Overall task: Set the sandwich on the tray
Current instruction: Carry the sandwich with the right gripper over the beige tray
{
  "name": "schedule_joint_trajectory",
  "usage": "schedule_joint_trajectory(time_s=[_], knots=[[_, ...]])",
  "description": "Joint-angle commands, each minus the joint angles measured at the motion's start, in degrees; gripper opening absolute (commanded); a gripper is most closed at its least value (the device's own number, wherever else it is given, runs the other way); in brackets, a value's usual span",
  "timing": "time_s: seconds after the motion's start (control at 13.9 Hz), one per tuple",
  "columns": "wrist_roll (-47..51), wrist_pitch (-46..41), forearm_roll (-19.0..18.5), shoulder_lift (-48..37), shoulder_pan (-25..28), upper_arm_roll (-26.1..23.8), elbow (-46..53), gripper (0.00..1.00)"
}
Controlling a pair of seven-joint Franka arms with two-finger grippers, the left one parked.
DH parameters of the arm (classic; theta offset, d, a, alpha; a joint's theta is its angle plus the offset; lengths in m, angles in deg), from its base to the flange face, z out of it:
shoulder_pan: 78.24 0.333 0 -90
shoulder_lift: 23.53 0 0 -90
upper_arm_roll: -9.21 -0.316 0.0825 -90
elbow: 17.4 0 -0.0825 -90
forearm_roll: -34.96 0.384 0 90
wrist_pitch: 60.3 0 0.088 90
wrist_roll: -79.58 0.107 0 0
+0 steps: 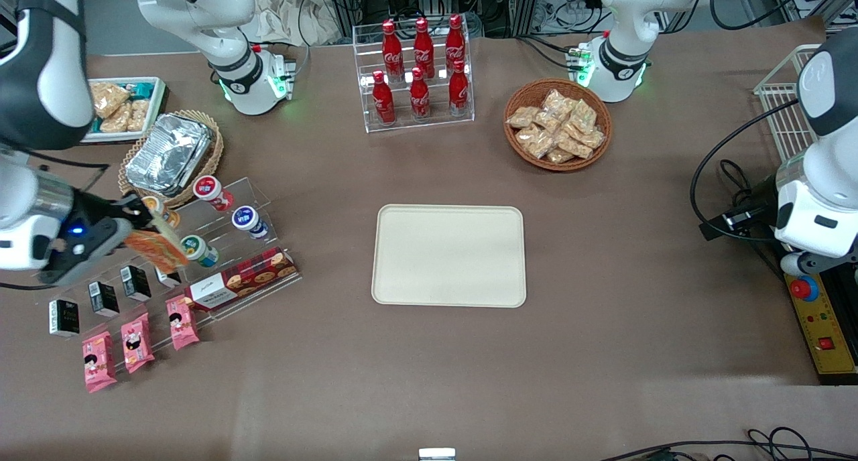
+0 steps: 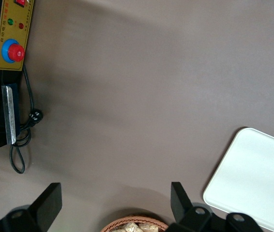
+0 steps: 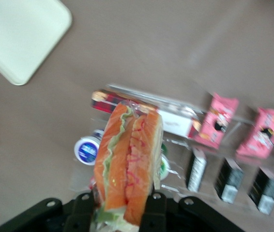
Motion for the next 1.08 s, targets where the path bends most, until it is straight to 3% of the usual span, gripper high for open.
schedule_joint_trajectory(time_s=[0.0,0.22,0.5,0.72,0.86,1.01], knots=[[0.76,-1.59,1.23,1.90,0.03,-6.22,2.15,0.34],[8.82,-0.54,0.79,3.22,6.51,-9.93,2.24,0.34],[18.85,7.53,0.79,7.34,19.26,-10.11,2.94,0.34],[19.57,12.28,0.26,12.44,26.12,-9.93,6.63,0.34],[19.40,17.55,0.17,14.29,27.98,-9.93,6.64,0.34],[19.31,21.33,-4.80,16.57,30.35,-9.85,6.72,0.34]])
